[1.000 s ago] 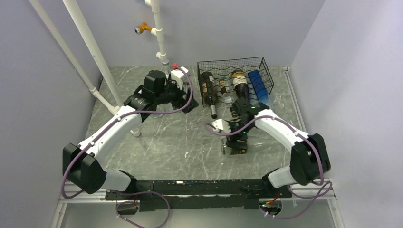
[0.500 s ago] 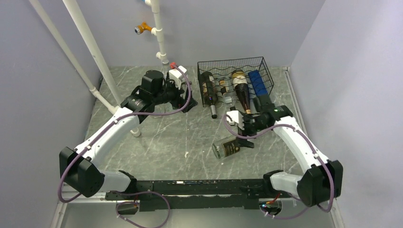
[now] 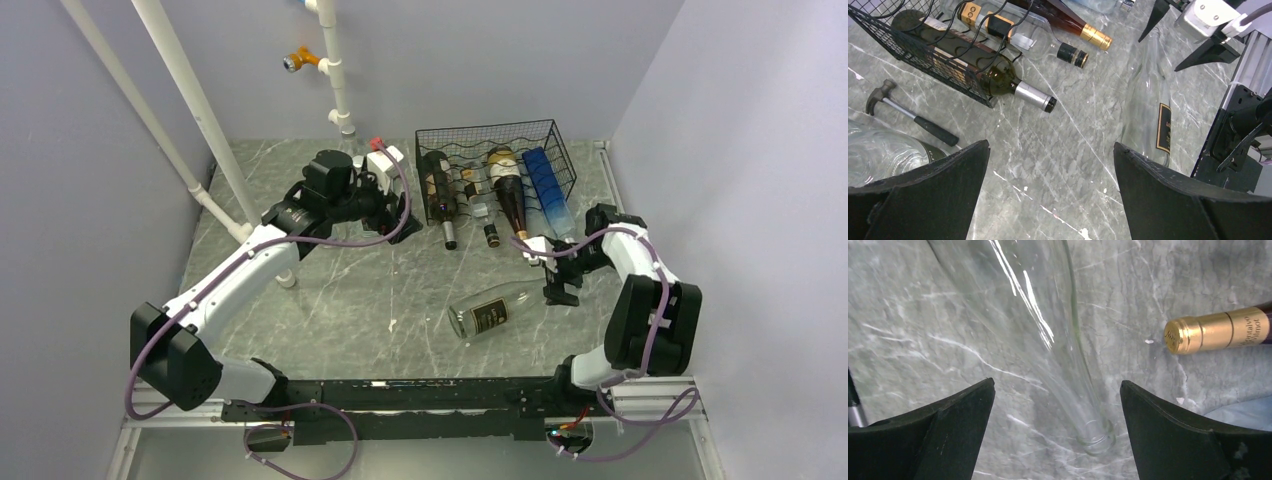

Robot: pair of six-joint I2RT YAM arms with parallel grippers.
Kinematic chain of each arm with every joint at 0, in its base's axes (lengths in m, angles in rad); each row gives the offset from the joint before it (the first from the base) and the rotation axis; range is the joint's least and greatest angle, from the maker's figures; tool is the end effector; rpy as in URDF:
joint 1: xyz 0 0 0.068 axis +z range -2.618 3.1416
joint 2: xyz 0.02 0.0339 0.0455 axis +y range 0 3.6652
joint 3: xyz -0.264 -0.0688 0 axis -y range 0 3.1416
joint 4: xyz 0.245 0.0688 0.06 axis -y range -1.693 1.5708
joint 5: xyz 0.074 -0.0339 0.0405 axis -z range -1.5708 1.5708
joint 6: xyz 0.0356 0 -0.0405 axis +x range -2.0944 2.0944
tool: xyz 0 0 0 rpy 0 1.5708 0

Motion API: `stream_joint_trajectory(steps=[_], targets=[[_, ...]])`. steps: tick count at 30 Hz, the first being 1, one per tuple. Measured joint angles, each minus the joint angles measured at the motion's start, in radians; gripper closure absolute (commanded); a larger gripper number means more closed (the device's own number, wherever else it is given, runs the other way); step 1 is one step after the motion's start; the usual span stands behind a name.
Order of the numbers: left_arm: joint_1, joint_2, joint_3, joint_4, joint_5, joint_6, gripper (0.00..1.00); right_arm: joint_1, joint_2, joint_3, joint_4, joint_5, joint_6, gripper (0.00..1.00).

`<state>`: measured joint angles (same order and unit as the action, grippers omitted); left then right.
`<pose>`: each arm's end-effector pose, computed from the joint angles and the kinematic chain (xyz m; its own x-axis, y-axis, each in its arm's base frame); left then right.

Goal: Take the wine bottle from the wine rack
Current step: Pick up the wine bottle from the center of the board.

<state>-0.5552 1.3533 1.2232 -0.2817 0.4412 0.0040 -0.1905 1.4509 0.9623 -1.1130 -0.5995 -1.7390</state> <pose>0.2563 -0.1769 0.3565 -0.3369 0.2132 -0.9171 0.8105 0.5613 -0.1673 0.2294 -0.0238 0.2102 -0.0066 -0.8277 -0.5612 -0.9966 0.0514 -0.0640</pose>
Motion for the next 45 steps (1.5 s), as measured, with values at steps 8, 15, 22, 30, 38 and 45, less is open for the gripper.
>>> stream_joint_trajectory(steps=[8,15,22,30,38,45], targets=[[-0.006,0.000,0.000,0.000,0.010,0.015,0.01,-0.007,0.077,-0.017,0.072,0.090,-0.113,0.13],[-0.012,0.000,0.000,0.000,0.015,0.023,0.01,-0.007,0.102,-0.050,0.121,0.141,-0.185,0.31],[-0.021,0.001,0.000,0.000,0.015,0.034,0.01,-0.007,0.076,-0.105,0.119,0.156,-0.254,0.68],[-0.042,0.022,0.000,-0.001,0.040,0.042,0.01,-0.007,-0.045,-0.107,0.058,0.182,-0.301,1.00],[-0.051,0.059,0.000,0.021,0.230,0.026,0.01,0.005,-0.293,-0.028,-0.115,0.186,-0.320,1.00],[-0.055,0.111,-0.006,0.135,0.441,-0.081,0.00,0.069,-0.381,0.136,-0.249,0.197,-0.326,1.00]])
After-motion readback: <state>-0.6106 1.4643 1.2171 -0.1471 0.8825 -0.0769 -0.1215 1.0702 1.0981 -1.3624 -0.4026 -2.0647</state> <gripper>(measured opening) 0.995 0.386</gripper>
